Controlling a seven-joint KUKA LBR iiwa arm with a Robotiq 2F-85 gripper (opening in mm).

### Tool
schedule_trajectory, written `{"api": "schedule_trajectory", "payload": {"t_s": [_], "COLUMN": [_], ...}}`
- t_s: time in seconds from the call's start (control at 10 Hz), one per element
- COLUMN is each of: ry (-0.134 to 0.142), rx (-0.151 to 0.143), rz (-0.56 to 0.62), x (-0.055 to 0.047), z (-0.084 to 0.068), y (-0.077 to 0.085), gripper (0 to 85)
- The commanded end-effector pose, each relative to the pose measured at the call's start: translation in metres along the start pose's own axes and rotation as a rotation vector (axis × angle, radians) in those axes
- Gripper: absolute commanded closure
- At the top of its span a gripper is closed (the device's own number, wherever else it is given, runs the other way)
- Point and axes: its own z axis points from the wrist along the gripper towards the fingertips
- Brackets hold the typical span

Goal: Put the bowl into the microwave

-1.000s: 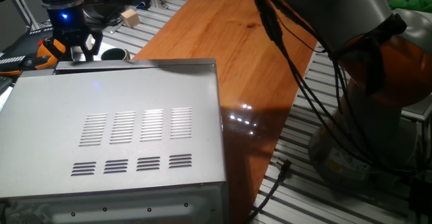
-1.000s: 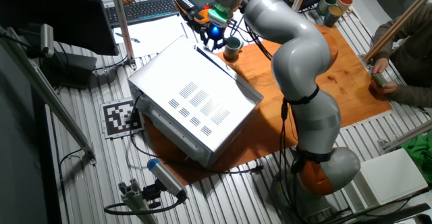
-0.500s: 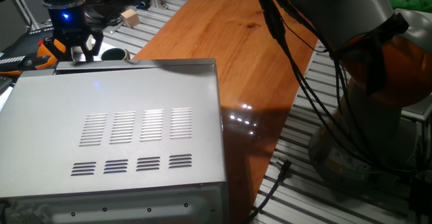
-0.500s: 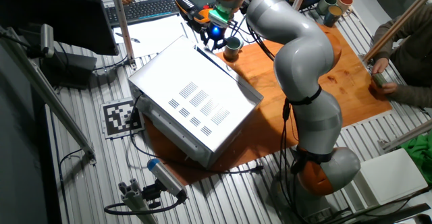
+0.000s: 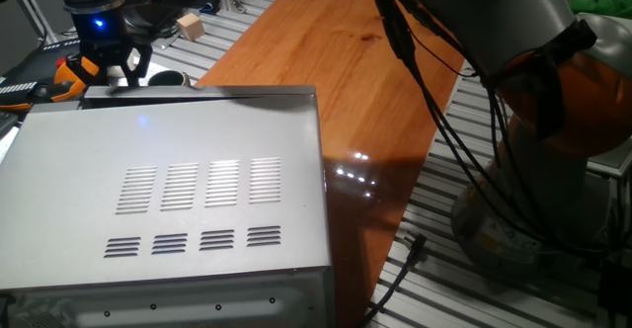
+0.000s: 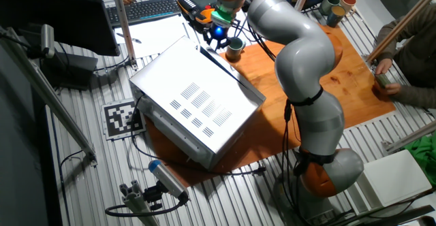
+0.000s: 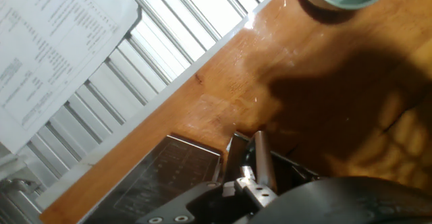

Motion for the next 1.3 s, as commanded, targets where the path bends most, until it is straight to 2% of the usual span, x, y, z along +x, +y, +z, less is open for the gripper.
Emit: {"api": "schedule_trajectory", "payload": {"t_s": [0.0, 0.2, 0.4, 0.6, 1.0, 1.2], "ry": [-0.002, -0.007, -0.016, -0.034, -0.023, -0.032], "rx": [0.014, 0.035, 0.038, 0.026, 0.009, 0.001], "rz": [-0.030, -0.074, -0.084, -0.088, -0.082, -0.069], "x": [-0.0004, -0.0020, -0.0029, -0.0048, -0.0043, -0.0043], "z": [0.0011, 0.0012, 0.0016, 0.0022, 0.0024, 0.0024], "y": [-0.0025, -0.0053, -0.0063, -0.0076, -0.0068, -0.0068], "gripper": [51.0, 51.0, 51.0, 51.0, 51.0, 51.0]}}
